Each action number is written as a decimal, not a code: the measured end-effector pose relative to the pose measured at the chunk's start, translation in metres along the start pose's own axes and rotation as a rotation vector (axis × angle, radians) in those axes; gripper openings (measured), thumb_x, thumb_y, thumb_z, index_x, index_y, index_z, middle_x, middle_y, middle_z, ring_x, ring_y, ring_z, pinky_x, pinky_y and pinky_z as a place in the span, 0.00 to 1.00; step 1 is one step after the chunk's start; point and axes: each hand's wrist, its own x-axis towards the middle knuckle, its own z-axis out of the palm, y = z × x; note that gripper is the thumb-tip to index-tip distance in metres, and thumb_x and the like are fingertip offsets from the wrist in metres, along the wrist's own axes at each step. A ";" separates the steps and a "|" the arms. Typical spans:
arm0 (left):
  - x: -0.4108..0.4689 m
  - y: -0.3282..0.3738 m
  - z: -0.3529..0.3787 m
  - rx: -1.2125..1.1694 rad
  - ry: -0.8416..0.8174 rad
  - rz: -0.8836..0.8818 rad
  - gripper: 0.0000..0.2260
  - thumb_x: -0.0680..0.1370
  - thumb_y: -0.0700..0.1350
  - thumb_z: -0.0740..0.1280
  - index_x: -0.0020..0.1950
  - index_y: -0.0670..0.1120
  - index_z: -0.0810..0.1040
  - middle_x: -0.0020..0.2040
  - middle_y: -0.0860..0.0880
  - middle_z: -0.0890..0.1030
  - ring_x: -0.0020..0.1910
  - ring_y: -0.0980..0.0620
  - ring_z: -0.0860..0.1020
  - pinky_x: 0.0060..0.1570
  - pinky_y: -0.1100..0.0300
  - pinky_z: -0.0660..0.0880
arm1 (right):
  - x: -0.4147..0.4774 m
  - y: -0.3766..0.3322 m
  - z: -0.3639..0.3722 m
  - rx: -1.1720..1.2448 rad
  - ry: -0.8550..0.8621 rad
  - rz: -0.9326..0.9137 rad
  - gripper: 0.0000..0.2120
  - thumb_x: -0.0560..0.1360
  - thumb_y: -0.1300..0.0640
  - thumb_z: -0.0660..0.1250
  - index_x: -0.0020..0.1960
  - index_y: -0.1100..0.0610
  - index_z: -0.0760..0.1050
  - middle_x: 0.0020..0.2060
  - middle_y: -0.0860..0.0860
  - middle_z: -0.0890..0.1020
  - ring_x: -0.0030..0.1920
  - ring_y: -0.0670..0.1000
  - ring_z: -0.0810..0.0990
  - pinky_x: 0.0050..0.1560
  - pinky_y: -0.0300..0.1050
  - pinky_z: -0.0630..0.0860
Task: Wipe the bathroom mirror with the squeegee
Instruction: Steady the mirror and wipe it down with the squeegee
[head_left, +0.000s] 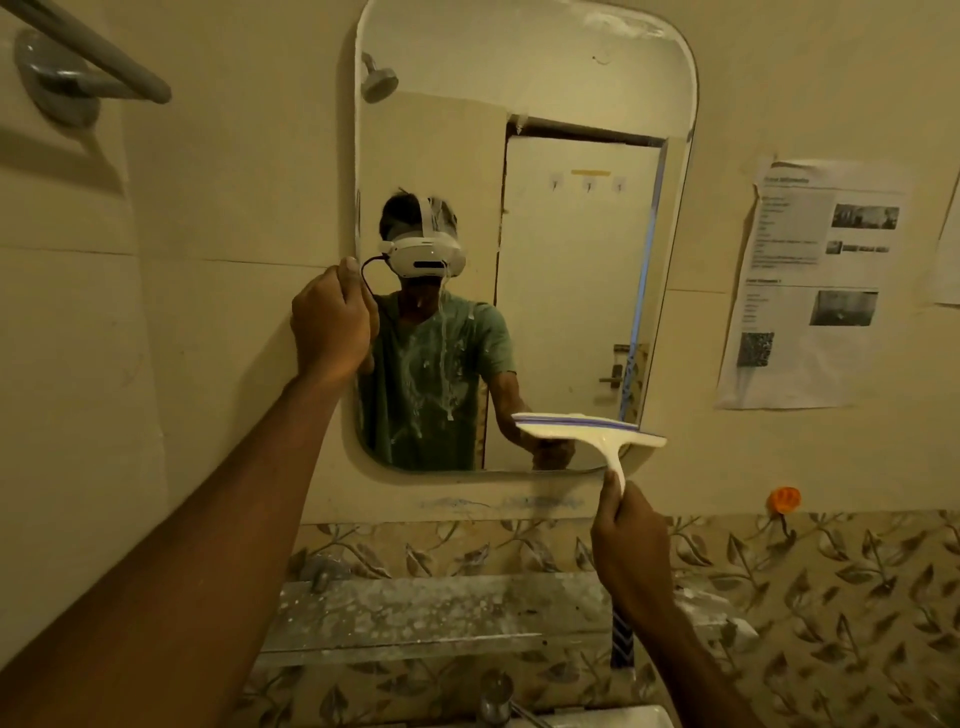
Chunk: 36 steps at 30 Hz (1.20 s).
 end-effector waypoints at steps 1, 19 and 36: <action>0.000 0.000 -0.001 -0.004 -0.020 -0.004 0.20 0.84 0.52 0.52 0.45 0.41 0.77 0.39 0.47 0.75 0.40 0.51 0.74 0.41 0.58 0.68 | 0.001 -0.002 -0.002 -0.015 0.004 0.004 0.18 0.81 0.46 0.51 0.38 0.52 0.71 0.24 0.47 0.73 0.21 0.44 0.71 0.21 0.34 0.60; 0.002 -0.007 -0.002 -0.007 -0.017 0.116 0.20 0.84 0.49 0.53 0.48 0.37 0.78 0.44 0.39 0.81 0.44 0.43 0.78 0.41 0.57 0.69 | -0.022 -0.006 0.000 -0.048 -0.028 0.006 0.19 0.81 0.46 0.51 0.34 0.49 0.68 0.22 0.47 0.72 0.21 0.44 0.70 0.21 0.37 0.62; 0.001 -0.005 -0.004 -0.005 -0.014 0.142 0.20 0.84 0.49 0.52 0.53 0.38 0.78 0.49 0.39 0.82 0.49 0.43 0.80 0.44 0.61 0.68 | -0.024 0.007 0.010 -0.034 0.086 0.037 0.21 0.82 0.48 0.52 0.31 0.47 0.64 0.21 0.45 0.69 0.22 0.42 0.72 0.22 0.36 0.58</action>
